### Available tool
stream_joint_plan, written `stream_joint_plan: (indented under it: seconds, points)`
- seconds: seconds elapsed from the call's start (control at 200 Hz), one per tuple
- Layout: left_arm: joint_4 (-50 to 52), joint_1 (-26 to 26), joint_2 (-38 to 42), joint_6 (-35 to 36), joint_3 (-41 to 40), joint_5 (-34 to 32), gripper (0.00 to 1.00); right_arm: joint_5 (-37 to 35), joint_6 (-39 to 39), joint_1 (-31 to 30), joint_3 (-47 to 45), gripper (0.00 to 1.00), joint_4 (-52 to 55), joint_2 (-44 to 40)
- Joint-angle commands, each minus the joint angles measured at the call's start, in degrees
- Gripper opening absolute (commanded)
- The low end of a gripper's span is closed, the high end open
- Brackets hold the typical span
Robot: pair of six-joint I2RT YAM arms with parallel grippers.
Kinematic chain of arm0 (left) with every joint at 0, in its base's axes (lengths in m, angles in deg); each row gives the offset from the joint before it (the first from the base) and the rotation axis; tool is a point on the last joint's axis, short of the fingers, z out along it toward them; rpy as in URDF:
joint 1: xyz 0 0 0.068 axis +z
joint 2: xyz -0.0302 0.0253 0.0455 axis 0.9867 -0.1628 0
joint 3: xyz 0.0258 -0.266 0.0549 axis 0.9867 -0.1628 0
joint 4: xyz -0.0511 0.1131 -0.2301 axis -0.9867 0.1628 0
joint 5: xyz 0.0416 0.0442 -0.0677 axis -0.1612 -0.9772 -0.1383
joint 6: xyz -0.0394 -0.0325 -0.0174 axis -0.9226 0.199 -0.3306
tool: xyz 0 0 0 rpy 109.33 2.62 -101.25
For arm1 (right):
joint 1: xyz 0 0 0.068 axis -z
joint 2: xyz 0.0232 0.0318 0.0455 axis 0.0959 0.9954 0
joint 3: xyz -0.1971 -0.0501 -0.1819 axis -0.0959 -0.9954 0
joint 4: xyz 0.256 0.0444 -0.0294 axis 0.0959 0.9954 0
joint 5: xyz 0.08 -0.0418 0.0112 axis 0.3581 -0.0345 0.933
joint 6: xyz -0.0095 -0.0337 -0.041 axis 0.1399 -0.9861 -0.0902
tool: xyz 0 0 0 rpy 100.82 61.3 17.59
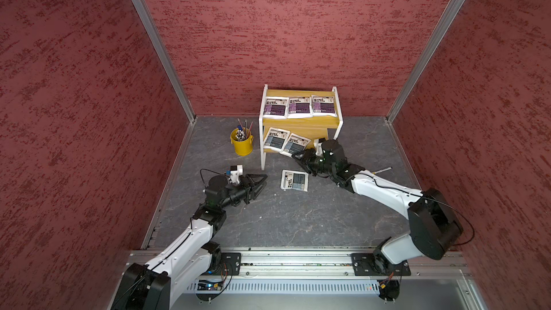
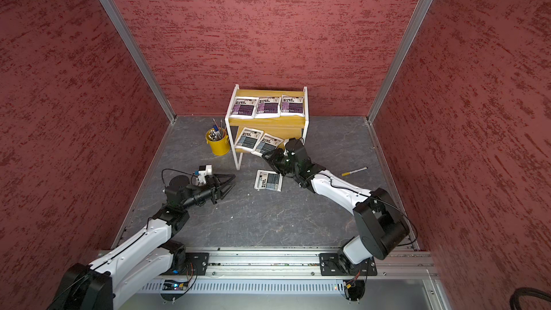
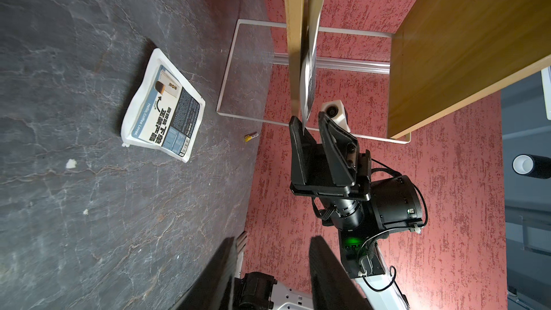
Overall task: Place the bagged coffee beans on the shelf by color
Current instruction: Place the bagged coffee beans on the shelf.
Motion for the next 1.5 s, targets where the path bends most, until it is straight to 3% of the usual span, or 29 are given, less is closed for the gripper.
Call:
stream_joint_plan:
  seconds: [0.0,0.486,0.671,0.806,0.907,1.097,1.493]
  points:
    - [0.5,0.6,0.5,1.4,-0.3,1.3,0.43,-1.1,-0.4,0.5,-0.8,0.43,0.7,-2.6]
    - [4.6,2.5,4.6,2.8,-0.9,4.1,0.44,-3.8,-1.7,-1.5,-8.8,0.51,5.0,-15.1]
    - [8.2,5.0,7.8,3.6,-1.4,6.4,0.44,-7.4,-7.5,-5.2,-6.6,0.38,11.7,-17.5]
    - [11.0,7.8,9.2,5.1,-0.7,9.1,0.45,-8.8,-11.2,-7.7,-1.8,0.09,15.5,-14.0]
    - [13.7,10.2,10.2,6.4,0.1,11.4,0.45,-9.5,-11.9,-8.2,0.1,0.0,15.7,-11.4]
    - [17.8,14.8,12.5,7.4,0.6,14.5,0.46,-11.1,-14.0,-8.2,3.6,0.0,17.4,-6.9]
    - [19.3,15.2,12.7,7.9,0.9,14.9,0.46,-13.8,-16.1,-8.0,8.3,0.0,18.6,0.1]
